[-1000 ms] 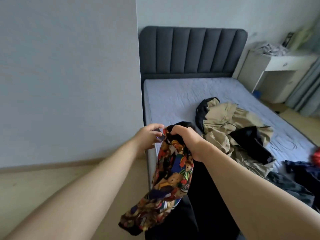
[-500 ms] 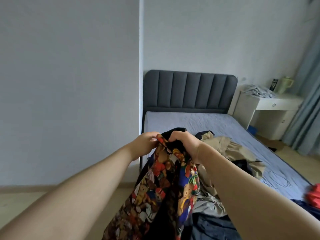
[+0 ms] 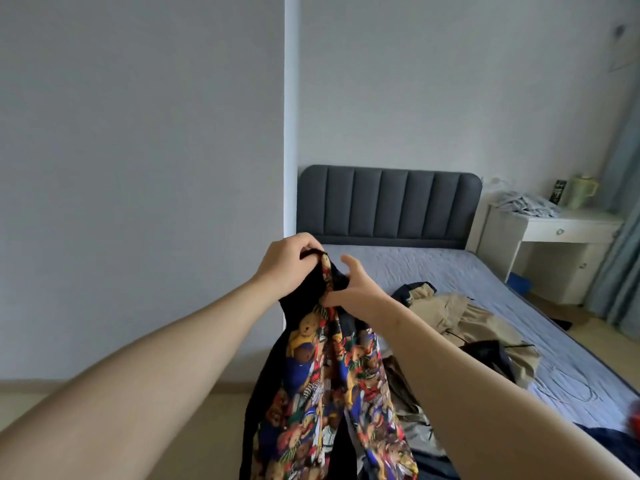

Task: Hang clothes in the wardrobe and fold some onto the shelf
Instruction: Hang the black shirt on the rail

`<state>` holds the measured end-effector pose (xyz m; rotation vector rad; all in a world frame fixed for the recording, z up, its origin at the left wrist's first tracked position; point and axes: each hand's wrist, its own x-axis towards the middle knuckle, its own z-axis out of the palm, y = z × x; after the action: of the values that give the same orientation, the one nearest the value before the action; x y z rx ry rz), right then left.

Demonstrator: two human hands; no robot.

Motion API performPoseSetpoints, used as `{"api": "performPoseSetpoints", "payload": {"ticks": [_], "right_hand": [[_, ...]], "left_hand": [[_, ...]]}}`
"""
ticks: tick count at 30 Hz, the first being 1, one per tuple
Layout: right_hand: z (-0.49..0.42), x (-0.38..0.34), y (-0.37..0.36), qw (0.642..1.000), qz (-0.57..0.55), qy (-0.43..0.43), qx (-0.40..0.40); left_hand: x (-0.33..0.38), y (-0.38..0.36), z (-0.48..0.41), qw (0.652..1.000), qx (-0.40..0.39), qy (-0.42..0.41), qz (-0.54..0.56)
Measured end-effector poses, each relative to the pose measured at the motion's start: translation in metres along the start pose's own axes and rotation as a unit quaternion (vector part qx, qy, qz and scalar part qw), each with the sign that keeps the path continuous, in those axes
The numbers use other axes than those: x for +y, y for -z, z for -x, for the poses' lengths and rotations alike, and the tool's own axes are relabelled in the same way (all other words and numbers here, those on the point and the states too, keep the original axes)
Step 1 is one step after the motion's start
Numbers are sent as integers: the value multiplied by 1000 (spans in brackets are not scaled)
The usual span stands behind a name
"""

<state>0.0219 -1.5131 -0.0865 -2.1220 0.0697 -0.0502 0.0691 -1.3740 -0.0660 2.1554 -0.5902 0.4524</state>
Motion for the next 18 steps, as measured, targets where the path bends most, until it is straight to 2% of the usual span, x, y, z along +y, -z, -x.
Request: {"api": "performPoseSetpoints", "payload": {"ticks": [2,4,9,12,15,18], "right_hand": [[2,-4,-5,995,86,15,38],[6,-14,-7,993,84,45,65],[8,-54,-22,986,-86,117,78],[5,-86,-38,974,-150,161,59],[3,-113,-57,956,-238,170,18],[0,-133,-77,946,-276,171,-18]], "left_hand": [[13,11,3,999,26,-18,16],[20,28,6,998,42,-26,24],[15,87,17,999,40,-5,-5],[1,124,30,998,17,55,1],[-21,152,50,992,-7,118,34],[-42,173,67,988,45,147,8]]}}
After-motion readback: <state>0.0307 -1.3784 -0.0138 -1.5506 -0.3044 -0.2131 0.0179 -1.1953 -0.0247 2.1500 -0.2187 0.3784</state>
